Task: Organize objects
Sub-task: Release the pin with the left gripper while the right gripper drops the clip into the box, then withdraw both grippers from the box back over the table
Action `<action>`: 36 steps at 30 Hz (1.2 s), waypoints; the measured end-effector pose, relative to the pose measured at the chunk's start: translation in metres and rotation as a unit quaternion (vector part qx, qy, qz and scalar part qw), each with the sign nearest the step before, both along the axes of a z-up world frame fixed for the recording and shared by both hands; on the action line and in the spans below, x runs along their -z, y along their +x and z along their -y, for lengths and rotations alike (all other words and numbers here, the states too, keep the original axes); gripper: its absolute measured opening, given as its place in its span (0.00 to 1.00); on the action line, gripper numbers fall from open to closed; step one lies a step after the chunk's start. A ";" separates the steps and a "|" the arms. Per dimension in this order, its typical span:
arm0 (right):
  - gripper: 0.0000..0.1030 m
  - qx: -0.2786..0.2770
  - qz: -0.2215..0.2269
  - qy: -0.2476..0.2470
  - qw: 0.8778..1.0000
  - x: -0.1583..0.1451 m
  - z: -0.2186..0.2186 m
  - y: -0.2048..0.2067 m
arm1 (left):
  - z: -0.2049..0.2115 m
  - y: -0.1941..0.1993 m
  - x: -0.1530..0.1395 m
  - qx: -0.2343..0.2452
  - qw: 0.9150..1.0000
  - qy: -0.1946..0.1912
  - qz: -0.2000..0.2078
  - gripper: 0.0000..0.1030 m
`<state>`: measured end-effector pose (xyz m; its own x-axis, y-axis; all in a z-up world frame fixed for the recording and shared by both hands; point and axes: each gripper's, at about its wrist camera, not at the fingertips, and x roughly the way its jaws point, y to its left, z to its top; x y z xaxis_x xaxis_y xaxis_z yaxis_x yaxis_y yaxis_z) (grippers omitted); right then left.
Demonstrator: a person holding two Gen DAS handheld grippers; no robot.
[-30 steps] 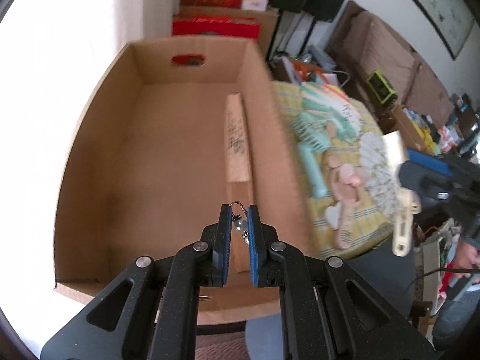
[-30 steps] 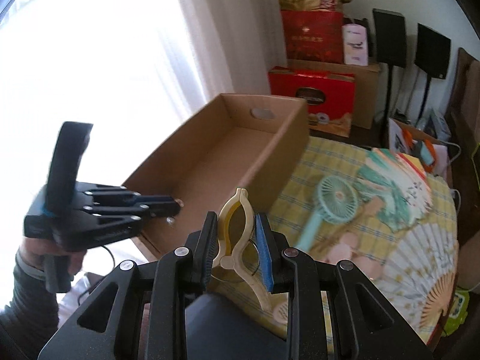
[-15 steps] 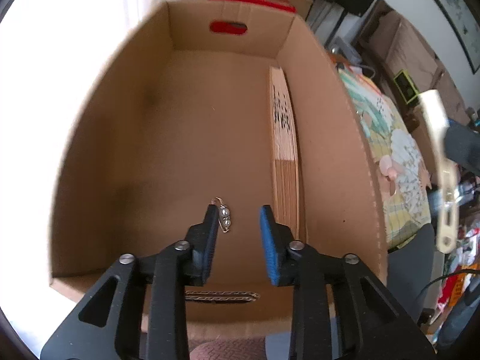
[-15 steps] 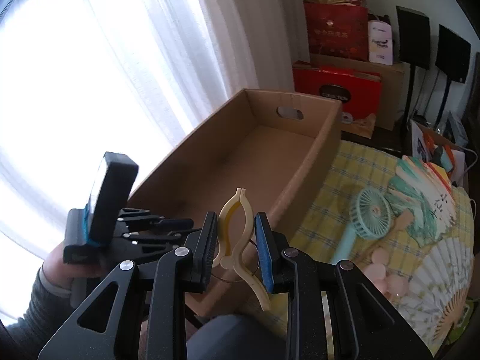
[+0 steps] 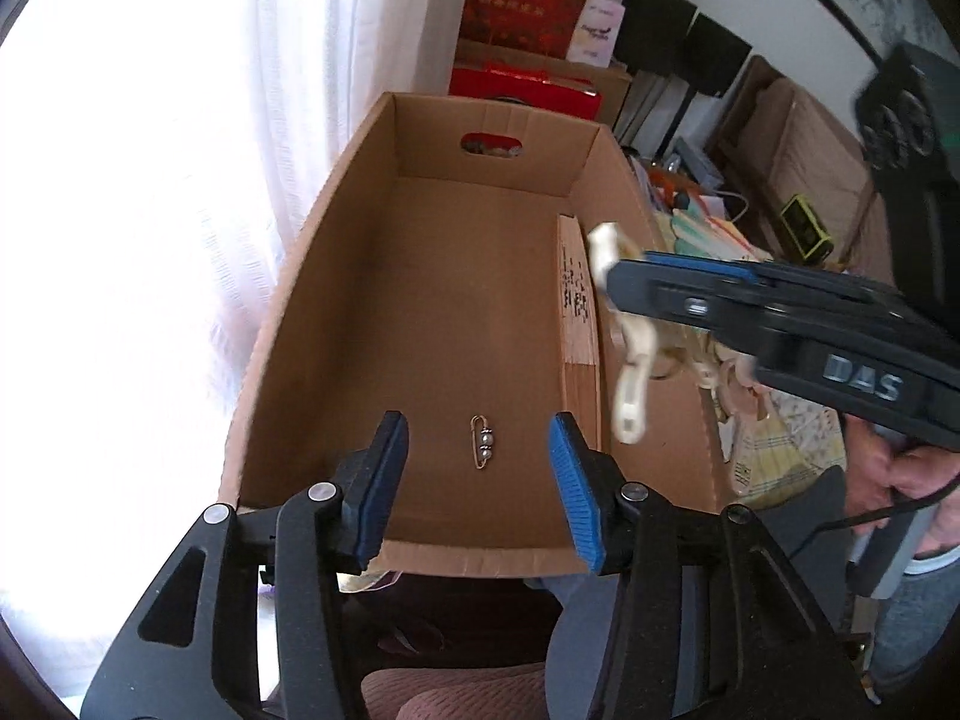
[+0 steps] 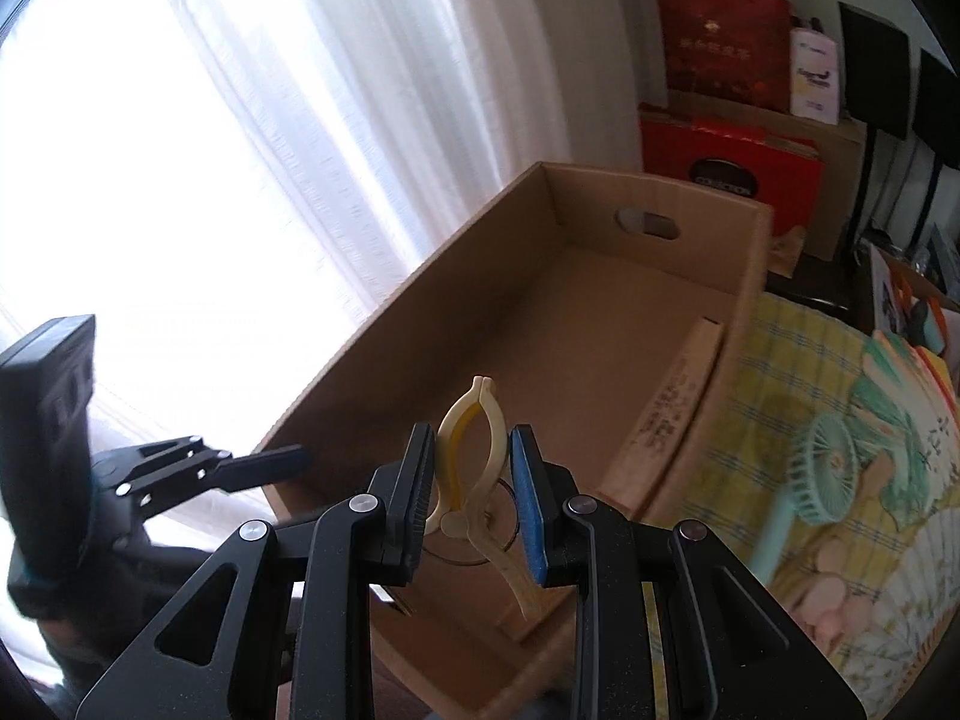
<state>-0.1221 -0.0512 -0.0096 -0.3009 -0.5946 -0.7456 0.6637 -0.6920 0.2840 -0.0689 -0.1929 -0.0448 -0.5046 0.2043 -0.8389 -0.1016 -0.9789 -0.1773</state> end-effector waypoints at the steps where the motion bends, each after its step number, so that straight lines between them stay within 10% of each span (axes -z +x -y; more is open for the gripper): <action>1: 0.24 -0.001 0.004 0.001 1.000 0.003 0.006 -0.001 | 0.001 0.002 0.001 0.000 1.000 0.000 0.000 0.45; 9: 0.36 0.023 0.062 -0.001 0.998 0.038 0.020 -0.016 | 0.005 0.002 0.012 -0.009 1.000 -0.002 0.012 0.49; 36: 0.54 0.059 -0.037 0.040 0.997 -0.002 -0.087 0.020 | -0.042 0.000 0.000 0.022 1.000 0.009 -0.001 0.88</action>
<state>-0.1020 0.0353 -0.0076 -0.4205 -0.4906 -0.7632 0.5932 -0.7852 0.1779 -0.0692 -0.1510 -0.0453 -0.4962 0.2420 -0.8338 -0.1452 -0.9700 -0.1951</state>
